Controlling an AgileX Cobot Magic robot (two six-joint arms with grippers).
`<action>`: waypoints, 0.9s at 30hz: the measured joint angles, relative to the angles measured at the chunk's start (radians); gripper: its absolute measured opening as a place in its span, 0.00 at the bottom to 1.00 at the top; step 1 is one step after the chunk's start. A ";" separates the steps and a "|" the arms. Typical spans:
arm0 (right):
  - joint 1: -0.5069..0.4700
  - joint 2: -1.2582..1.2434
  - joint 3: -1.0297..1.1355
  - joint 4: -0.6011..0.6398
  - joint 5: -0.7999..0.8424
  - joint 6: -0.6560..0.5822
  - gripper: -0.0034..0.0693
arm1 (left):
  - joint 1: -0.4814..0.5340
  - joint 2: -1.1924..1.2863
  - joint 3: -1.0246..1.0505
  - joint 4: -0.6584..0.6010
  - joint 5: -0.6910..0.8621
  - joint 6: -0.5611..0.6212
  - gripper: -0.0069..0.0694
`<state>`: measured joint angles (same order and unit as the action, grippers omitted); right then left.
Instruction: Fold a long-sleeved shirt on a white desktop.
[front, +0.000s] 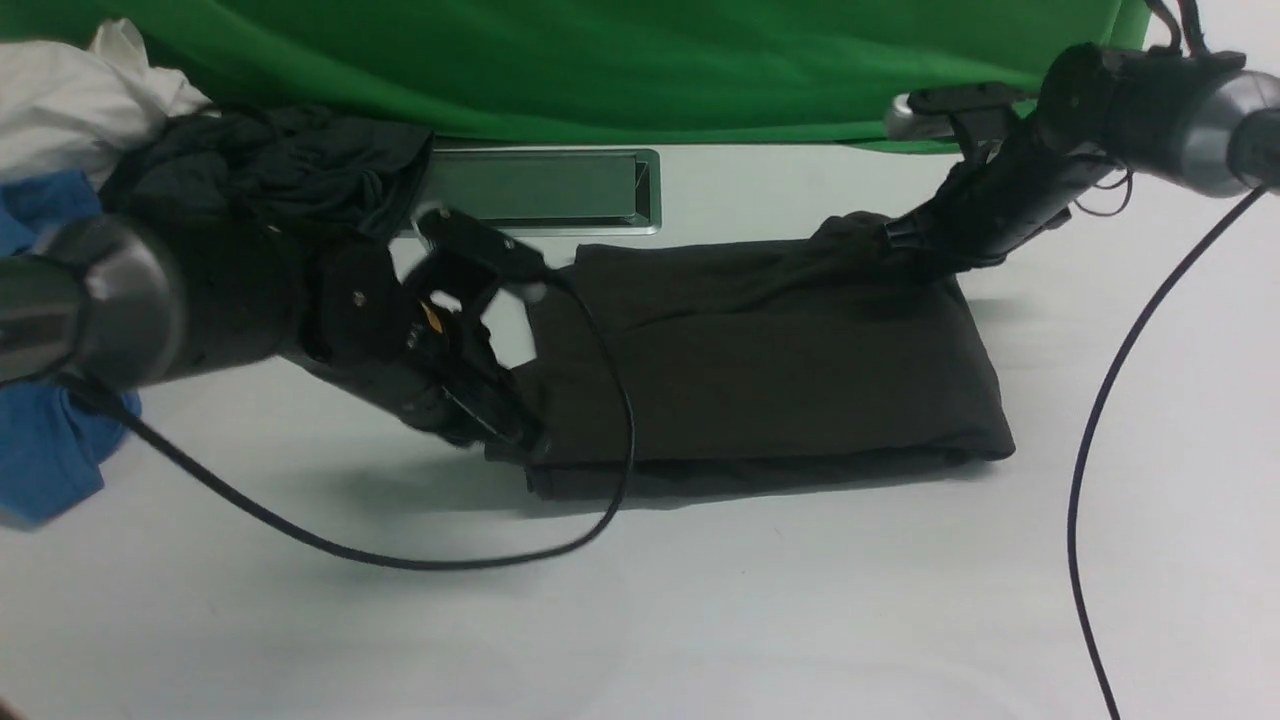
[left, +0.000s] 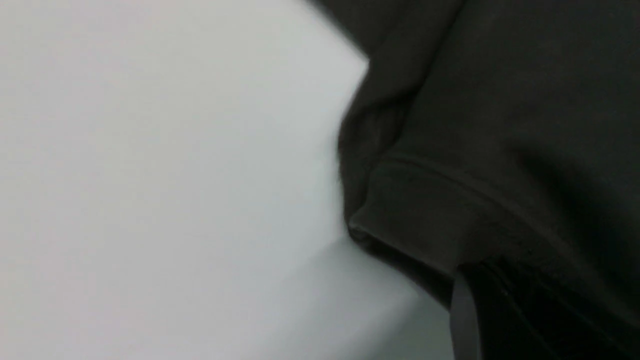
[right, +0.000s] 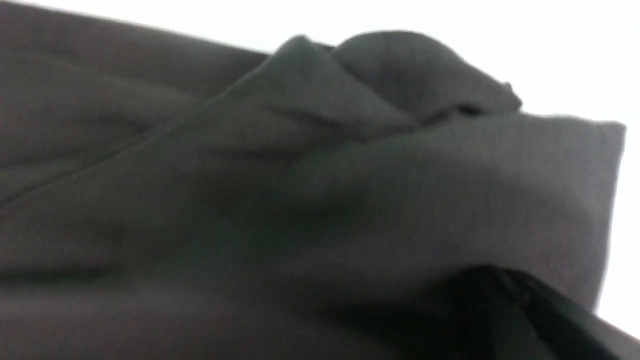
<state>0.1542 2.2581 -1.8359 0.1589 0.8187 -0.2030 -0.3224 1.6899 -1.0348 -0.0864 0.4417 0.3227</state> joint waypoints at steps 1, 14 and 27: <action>0.000 -0.020 -0.001 -0.008 0.025 -0.001 0.07 | 0.000 -0.049 0.000 0.000 -0.001 0.000 0.11; 0.000 -0.701 0.314 -0.053 0.142 0.064 0.08 | -0.006 -0.916 0.279 -0.020 -0.182 0.002 0.11; 0.000 -1.364 0.869 -0.055 0.152 0.268 0.08 | -0.006 -1.482 0.654 0.007 -0.199 0.002 0.11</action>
<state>0.1542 0.8943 -0.9669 0.1039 0.9709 0.0654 -0.3285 0.2078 -0.3809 -0.0797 0.2429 0.3246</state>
